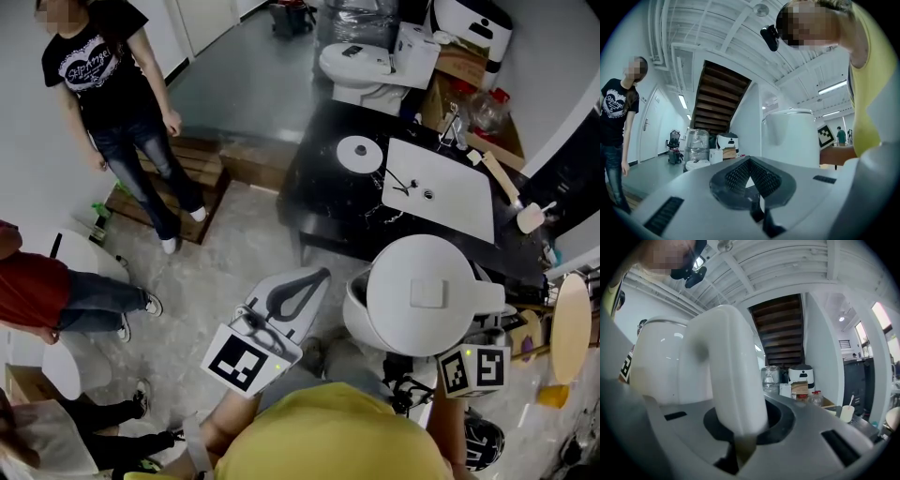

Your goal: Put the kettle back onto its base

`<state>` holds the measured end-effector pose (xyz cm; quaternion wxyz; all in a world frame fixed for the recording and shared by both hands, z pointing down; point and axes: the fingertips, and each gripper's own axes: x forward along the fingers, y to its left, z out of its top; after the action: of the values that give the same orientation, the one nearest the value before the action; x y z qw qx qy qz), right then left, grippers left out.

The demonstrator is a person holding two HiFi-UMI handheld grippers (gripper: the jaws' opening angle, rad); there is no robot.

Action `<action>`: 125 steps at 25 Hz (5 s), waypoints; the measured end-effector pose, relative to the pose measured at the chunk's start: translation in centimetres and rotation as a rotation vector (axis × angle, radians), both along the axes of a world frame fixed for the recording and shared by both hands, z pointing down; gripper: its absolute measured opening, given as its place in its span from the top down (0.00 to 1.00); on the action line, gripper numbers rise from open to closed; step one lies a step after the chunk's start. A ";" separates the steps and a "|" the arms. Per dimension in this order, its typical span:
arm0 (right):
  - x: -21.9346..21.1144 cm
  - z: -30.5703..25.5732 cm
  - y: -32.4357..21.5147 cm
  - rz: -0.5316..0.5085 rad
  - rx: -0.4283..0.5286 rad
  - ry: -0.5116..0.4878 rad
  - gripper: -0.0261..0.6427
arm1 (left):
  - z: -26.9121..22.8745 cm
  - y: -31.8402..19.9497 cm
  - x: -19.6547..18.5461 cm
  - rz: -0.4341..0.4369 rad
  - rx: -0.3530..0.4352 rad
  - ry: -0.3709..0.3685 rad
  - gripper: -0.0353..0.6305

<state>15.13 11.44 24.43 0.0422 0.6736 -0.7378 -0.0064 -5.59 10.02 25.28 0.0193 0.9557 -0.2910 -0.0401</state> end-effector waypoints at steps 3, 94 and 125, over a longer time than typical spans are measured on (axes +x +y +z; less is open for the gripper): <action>0.2 0.4 -1.3 0.008 -0.003 0.004 0.88 | 0.4 -1.3 0.0 -0.002 -0.008 0.001 0.94; 8.5 7.8 -44.2 -0.076 0.074 -0.030 0.88 | 8.7 -39.6 11.2 0.019 -0.040 -0.125 0.94; 8.4 12.8 -47.9 -0.075 0.053 -0.017 0.91 | 12.6 -42.8 11.1 -0.021 -0.115 -0.100 0.94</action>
<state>23.49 -36.45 37.22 0.0175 0.6464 -0.7624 -0.0218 5.52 -32.78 37.90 0.0590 0.9507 -0.3034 0.0244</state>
